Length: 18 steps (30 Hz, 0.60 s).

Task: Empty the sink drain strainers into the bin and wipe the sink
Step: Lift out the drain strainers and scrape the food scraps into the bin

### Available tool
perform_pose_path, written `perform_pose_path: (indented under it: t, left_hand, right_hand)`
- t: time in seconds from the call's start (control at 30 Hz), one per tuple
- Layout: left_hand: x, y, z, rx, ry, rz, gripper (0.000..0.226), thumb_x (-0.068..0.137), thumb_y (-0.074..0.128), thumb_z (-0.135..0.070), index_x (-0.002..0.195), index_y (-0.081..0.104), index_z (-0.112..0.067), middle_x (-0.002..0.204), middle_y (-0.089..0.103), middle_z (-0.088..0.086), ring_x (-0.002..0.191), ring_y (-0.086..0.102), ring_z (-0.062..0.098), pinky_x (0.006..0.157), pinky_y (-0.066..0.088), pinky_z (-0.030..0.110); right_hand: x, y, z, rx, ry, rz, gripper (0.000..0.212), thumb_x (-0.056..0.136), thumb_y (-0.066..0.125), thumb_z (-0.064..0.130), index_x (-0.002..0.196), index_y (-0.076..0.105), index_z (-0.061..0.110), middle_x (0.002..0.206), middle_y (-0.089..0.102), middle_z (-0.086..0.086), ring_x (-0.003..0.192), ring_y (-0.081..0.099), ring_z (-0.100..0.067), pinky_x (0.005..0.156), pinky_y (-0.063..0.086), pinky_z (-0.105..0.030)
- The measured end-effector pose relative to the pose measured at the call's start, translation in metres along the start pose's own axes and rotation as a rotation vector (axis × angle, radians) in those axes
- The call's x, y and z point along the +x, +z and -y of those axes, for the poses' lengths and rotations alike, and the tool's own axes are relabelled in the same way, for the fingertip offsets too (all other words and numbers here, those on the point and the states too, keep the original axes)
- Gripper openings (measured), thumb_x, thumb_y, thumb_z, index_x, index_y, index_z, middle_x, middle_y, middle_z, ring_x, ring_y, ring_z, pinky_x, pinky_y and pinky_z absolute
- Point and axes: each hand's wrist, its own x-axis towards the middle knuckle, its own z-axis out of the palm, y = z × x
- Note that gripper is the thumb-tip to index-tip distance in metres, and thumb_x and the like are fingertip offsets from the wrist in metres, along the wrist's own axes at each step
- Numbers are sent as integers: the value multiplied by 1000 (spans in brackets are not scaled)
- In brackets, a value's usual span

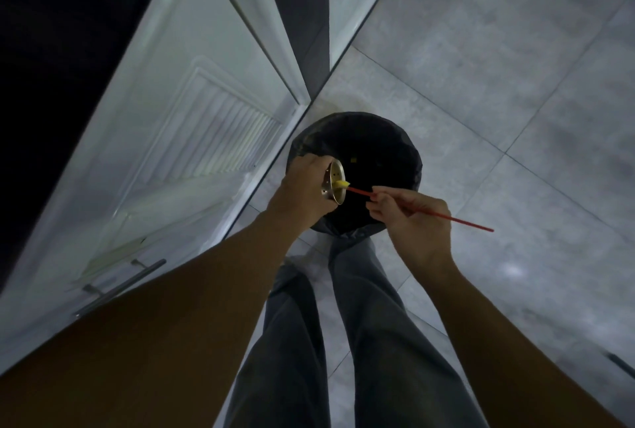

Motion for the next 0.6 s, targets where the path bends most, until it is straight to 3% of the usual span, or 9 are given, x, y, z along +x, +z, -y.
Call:
perform_pose_path:
  t: [0.17, 0.37, 0.5, 0.6]
  left_hand:
    - [1, -3, -4, 18, 11, 28, 70, 75, 85, -22, 137, 53, -16, 135, 53, 7, 130, 45, 24, 107, 46, 42]
    - [3, -1, -4, -21, 25, 28, 74, 77, 85, -29, 140, 50, -15, 137, 54, 5, 130, 47, 22, 108, 45, 40]
    - [2, -1, -1, -55, 18, 33, 77, 75, 86, -28, 142, 49, -20, 139, 54, 3, 131, 48, 22, 108, 47, 42]
    - [3, -2, 2, -53, 19, 25, 77, 73, 88, -28, 140, 51, -23, 137, 54, 1, 129, 49, 22, 107, 48, 41]
  right_hand:
    - [-3, -7, 2, 15, -54, -37, 16, 94, 67, 9, 106, 78, 11, 95, 79, -1, 87, 77, -12, 85, 63, -38]
    - [1, 5, 5, -133, -188, 107, 17, 93, 69, 12, 100, 78, 23, 91, 79, 6, 87, 76, -11, 84, 63, -40]
    - [8, 4, 2, -276, -248, 48, 15, 93, 69, 15, 99, 78, 25, 86, 78, 9, 78, 74, -4, 78, 64, -32]
    - [8, -4, 0, -238, -231, -50, 14, 92, 68, 16, 99, 79, 20, 85, 78, 7, 75, 75, -9, 75, 65, -35]
